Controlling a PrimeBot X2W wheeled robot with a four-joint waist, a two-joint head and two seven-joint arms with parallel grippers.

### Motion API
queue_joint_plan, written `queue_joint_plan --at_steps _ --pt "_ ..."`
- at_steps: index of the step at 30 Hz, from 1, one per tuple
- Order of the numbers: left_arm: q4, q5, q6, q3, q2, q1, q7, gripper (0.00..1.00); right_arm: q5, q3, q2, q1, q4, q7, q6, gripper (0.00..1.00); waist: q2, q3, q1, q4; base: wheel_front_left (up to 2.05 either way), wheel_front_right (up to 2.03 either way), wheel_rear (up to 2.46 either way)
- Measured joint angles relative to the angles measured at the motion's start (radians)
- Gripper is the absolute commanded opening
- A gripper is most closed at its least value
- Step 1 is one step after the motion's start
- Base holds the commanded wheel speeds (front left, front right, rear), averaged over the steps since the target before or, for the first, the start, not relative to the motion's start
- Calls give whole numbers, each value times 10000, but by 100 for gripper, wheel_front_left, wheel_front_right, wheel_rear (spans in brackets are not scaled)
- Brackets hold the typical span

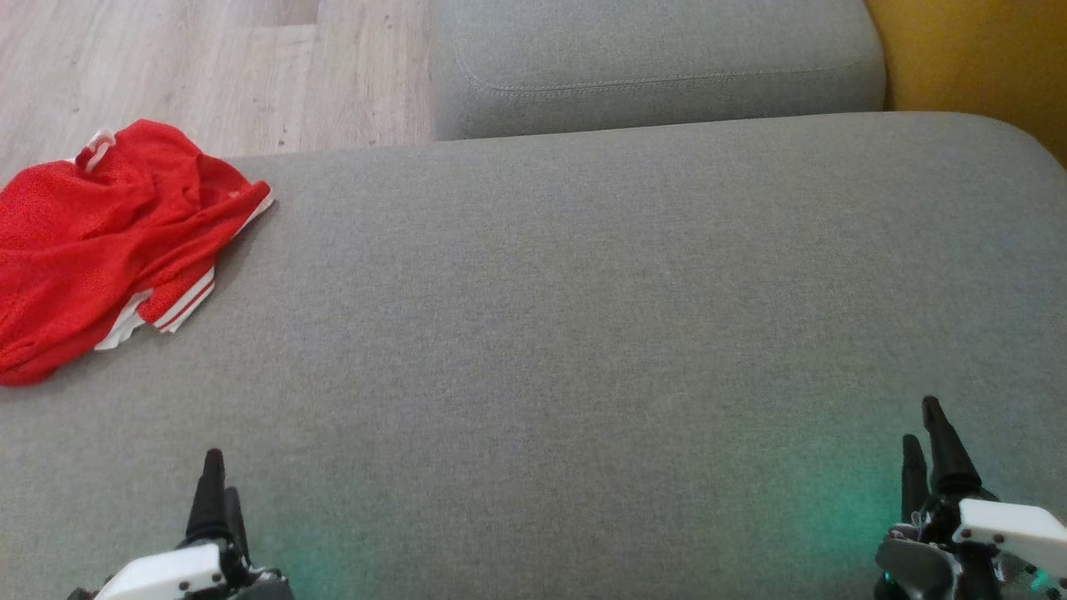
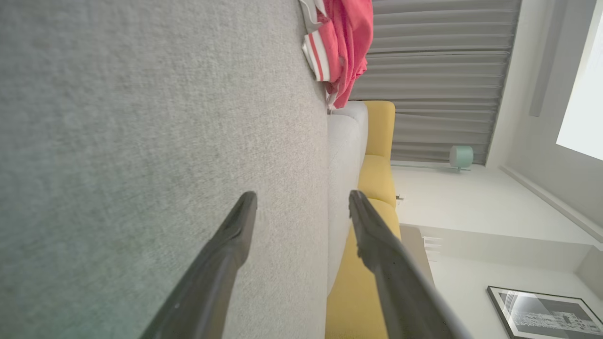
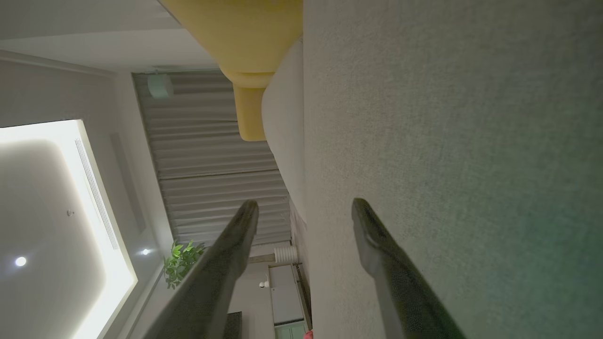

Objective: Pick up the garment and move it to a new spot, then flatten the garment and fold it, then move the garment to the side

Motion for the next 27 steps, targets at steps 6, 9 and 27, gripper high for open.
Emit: queue_joint_plan --at_steps 6,9,27 --pt "-167 21 0 -174 0 1 -121 100 -119 153 0 -1 -58 -165 0 100 0 -60 0 3 0 0 0" --pt "-276 217 0 -255 -2 5 -253 100 -336 186 0 3 -159 -286 0 100 0 -100 0 8 0 0 0" --pt "-1151 2491 276 -656 -2 167 -802 100 -3256 554 0 22 -811 -805 0 100 0 -258 0 62 0 0 0"
